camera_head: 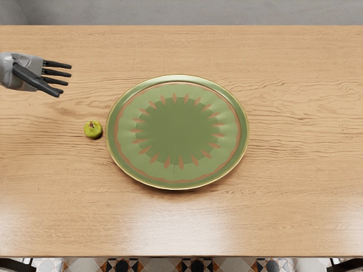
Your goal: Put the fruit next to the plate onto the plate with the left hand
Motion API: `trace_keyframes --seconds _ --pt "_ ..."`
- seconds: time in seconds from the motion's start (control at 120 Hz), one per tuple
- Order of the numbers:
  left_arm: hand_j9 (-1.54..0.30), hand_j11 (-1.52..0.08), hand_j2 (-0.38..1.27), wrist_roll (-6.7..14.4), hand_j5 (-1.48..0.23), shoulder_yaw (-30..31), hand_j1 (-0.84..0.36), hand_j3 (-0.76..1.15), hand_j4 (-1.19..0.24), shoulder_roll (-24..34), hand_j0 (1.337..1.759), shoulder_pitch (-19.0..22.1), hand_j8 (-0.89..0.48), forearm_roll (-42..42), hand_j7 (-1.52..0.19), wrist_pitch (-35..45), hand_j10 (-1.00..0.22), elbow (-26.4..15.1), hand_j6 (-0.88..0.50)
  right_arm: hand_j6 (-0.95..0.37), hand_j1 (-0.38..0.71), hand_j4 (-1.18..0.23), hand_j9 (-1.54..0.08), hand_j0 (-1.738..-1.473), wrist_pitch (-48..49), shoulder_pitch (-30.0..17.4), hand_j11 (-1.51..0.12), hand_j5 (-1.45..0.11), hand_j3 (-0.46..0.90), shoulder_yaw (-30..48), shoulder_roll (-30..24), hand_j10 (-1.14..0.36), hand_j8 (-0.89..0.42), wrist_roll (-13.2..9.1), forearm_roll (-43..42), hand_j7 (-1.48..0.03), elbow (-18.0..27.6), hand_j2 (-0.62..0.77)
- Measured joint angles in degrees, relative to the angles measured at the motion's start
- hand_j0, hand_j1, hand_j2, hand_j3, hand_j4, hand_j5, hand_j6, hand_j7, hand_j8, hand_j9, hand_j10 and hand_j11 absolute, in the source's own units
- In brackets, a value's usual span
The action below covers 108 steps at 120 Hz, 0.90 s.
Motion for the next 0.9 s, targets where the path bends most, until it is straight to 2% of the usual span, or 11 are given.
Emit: trace_keyframes --seconds 0.233,0.283,0.333,0.375,0.45,0.558,0.683,0.833,0.867,0.9 --pt "0.00 0.00 0.00 0.00 0.00 0.04 0.34 0.00 0.00 -0.22 1.658 -0.99 0.00 1.32 0.00 -0.01 0.00 -0.01 0.00 -0.01 -0.34 -0.01 -0.01 -1.658 0.00 -0.06 -0.01 -0.01 0.00 -0.18 0.12 -0.01 -0.01 0.00 0.08 -0.01 0.24 0.00" --pt "0.00 0.00 0.00 0.00 0.00 0.15 0.34 0.00 0.00 -3.38 1.658 -3.37 0.00 6.17 0.00 -0.01 0.00 -0.06 0.00 -0.01 -0.34 -0.01 -0.01 -1.658 -0.01 -0.06 -0.01 -0.01 0.00 -0.21 0.13 -0.01 -0.01 0.00 0.08 -0.01 0.16 0.00" --pt "0.00 0.00 0.00 0.00 0.00 0.24 0.34 0.00 0.00 -8.99 1.658 -3.81 0.00 13.01 0.00 0.00 0.00 -0.08 0.00 -0.01 -0.34 -0.01 -0.01 -1.658 -0.01 -0.07 -0.01 -0.01 0.00 -0.24 0.13 -0.01 -0.01 0.00 0.09 -0.01 0.11 0.00" --pt "0.00 0.00 0.00 0.01 0.00 0.28 0.34 0.00 0.00 -11.45 1.658 -4.05 0.00 18.43 0.00 0.01 0.00 -0.11 0.00 -0.01 -0.34 -0.01 -0.01 -1.658 -0.01 -0.06 -0.01 -0.01 0.00 -0.26 0.13 -0.01 -0.01 0.00 0.08 -0.01 0.08 0.00" --pt "-0.01 -0.01 0.00 0.01 -0.01 0.37 0.34 0.00 -0.01 -12.36 1.658 -5.45 -0.01 25.11 -0.01 0.01 -0.01 -0.17 -0.01 -0.01 -0.34 -0.01 -0.01 -1.658 -0.01 -0.05 -0.01 -0.01 0.00 -0.27 0.13 -0.01 -0.01 0.00 0.09 -0.01 0.05 0.00" --pt "-0.01 -0.01 0.00 0.01 -0.01 1.27 0.34 0.00 -0.01 -17.28 1.658 -6.35 -0.01 35.29 -0.01 0.66 -0.01 -0.24 -0.01 -0.01 -0.34 -0.01 -0.01 -1.658 -0.01 -0.04 -0.01 -0.01 0.00 -0.27 0.14 -0.01 -0.01 0.00 0.09 -0.01 0.05 0.00" --pt "-0.02 -0.02 0.00 0.01 -0.02 3.91 0.33 0.00 -0.02 -19.76 1.658 -7.07 -0.02 41.10 -0.02 4.67 -0.01 -0.30 -0.02 -0.01 -0.34 -0.01 -0.01 -1.658 -0.01 -0.04 -0.01 -0.01 0.00 -0.27 0.14 -0.01 -0.01 0.00 0.11 -0.01 0.03 0.00" --pt "-0.02 -0.02 0.00 0.01 -0.02 6.89 0.33 0.00 -0.02 -20.97 1.658 -7.08 -0.02 43.39 -0.02 10.52 -0.02 -0.63 -0.02 -0.01 -0.34 -0.01 -0.01 -1.658 -0.01 -0.04 -0.01 -0.01 0.00 -0.27 0.14 -0.01 -0.01 0.00 0.10 -0.01 0.04 0.00" --pt "-0.02 -0.02 0.00 0.01 -0.02 7.19 0.33 0.00 -0.02 -19.73 1.658 -7.02 -0.02 43.61 -0.02 11.77 -0.02 -1.94 -0.02 -0.01 -0.34 -0.01 -0.01 -1.658 -0.01 -0.04 -0.01 -0.01 0.00 -0.28 0.14 -0.01 -0.01 0.00 0.10 -0.01 0.03 0.00" --pt "-0.02 -0.02 0.00 0.01 -0.02 7.48 0.33 0.00 -0.02 -15.19 1.658 -7.01 -0.02 43.77 -0.02 13.88 -0.02 -5.26 -0.02 -0.01 -0.34 -0.01 -0.01 -1.658 -0.01 -0.04 -0.01 -0.01 0.00 -0.28 0.14 -0.01 -0.01 0.00 0.09 -0.01 0.03 0.00"
